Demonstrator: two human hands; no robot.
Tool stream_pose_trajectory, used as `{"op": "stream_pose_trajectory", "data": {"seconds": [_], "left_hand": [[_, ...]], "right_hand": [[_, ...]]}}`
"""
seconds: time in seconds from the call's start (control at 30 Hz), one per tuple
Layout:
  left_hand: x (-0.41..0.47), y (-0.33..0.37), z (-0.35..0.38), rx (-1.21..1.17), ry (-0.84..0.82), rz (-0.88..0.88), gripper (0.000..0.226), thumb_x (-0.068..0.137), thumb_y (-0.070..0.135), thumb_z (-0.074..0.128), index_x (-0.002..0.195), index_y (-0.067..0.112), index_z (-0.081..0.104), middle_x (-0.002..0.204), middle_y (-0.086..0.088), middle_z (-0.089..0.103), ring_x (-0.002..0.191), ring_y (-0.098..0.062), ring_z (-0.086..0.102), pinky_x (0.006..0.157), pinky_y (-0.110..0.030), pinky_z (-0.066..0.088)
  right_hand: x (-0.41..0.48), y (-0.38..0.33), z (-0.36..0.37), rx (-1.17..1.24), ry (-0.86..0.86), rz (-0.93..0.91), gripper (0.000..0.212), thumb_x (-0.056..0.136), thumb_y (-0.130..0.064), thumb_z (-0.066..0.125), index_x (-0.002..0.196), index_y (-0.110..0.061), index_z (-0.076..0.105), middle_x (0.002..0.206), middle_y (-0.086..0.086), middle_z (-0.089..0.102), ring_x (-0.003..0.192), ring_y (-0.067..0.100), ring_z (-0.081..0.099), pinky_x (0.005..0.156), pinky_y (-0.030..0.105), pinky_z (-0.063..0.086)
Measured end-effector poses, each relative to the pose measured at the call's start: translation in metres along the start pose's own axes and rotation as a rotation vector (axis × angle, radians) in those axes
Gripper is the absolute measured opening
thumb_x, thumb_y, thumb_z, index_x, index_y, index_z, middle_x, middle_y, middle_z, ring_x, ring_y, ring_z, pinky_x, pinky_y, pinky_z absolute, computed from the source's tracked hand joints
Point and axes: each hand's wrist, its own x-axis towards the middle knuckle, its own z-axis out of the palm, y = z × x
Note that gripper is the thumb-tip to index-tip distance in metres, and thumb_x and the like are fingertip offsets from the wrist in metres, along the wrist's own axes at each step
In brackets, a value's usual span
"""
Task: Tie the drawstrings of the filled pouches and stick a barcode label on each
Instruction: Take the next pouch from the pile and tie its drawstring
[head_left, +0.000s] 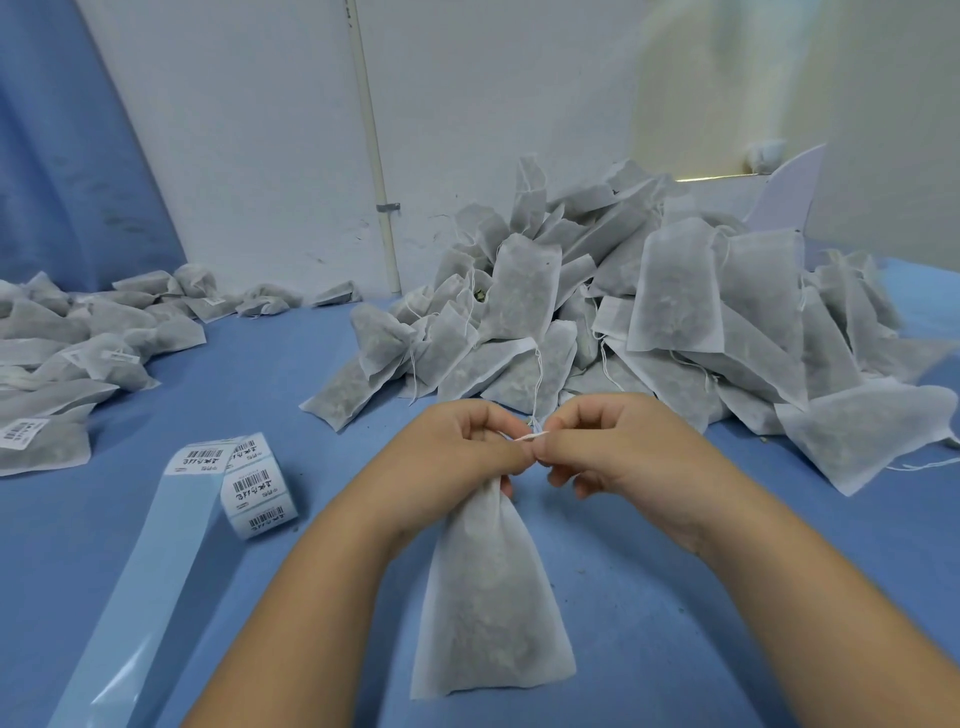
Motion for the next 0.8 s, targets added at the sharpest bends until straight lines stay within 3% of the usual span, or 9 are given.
{"op": "stream_pose_trajectory", "data": {"seconds": [0.23, 0.43, 0.63, 0.73, 0.8], "left_hand": [[0.0, -0.002, -0.004, -0.12, -0.036, -0.062, 0.008, 0.086, 0.02, 0.073, 0.078, 0.018, 0.072, 0.072, 0.004, 0.067, 0.059, -0.009, 0.06, 0.052, -0.017, 0.045], [0.003, -0.005, -0.005, -0.177, 0.017, -0.063, 0.016, 0.087, 0.019, 0.071, 0.072, 0.021, 0.073, 0.075, 0.001, 0.068, 0.06, -0.01, 0.06, 0.057, -0.019, 0.046], [0.005, -0.012, -0.012, -0.088, 0.107, -0.151, 0.02, 0.081, 0.022, 0.077, 0.062, 0.022, 0.071, 0.07, 0.002, 0.066, 0.057, -0.01, 0.055, 0.054, -0.021, 0.044], [0.007, -0.02, -0.023, 0.019, 0.214, -0.27, 0.03, 0.083, 0.022, 0.076, 0.054, 0.019, 0.069, 0.062, 0.001, 0.062, 0.052, -0.015, 0.049, 0.057, -0.023, 0.04], [0.009, -0.024, -0.026, 0.028, 0.222, -0.303, 0.031, 0.085, 0.021, 0.074, 0.055, 0.017, 0.069, 0.062, -0.003, 0.059, 0.053, -0.019, 0.048, 0.061, -0.026, 0.04]], "right_hand": [[0.0, -0.001, 0.001, -0.01, 0.116, -0.044, 0.004, 0.077, -0.013, 0.077, 0.075, -0.01, 0.077, 0.073, 0.007, 0.074, 0.065, 0.01, 0.069, 0.056, 0.018, 0.052], [0.0, -0.001, 0.0, 0.064, 0.189, -0.035, 0.014, 0.078, 0.003, 0.069, 0.074, -0.008, 0.077, 0.068, 0.013, 0.072, 0.059, 0.015, 0.067, 0.057, 0.021, 0.055], [-0.001, -0.003, -0.007, -0.116, 0.241, -0.025, 0.016, 0.078, 0.0, 0.07, 0.074, -0.015, 0.076, 0.063, 0.006, 0.072, 0.055, 0.01, 0.067, 0.059, 0.019, 0.055], [0.001, -0.003, -0.019, -0.209, 0.281, 0.025, 0.015, 0.076, 0.0, 0.069, 0.071, -0.014, 0.076, 0.061, 0.006, 0.072, 0.055, 0.012, 0.068, 0.068, 0.028, 0.056], [0.001, -0.001, -0.02, -0.232, 0.254, 0.057, 0.015, 0.076, 0.0, 0.069, 0.071, -0.012, 0.075, 0.06, 0.006, 0.071, 0.053, 0.011, 0.066, 0.063, 0.028, 0.055]]}}
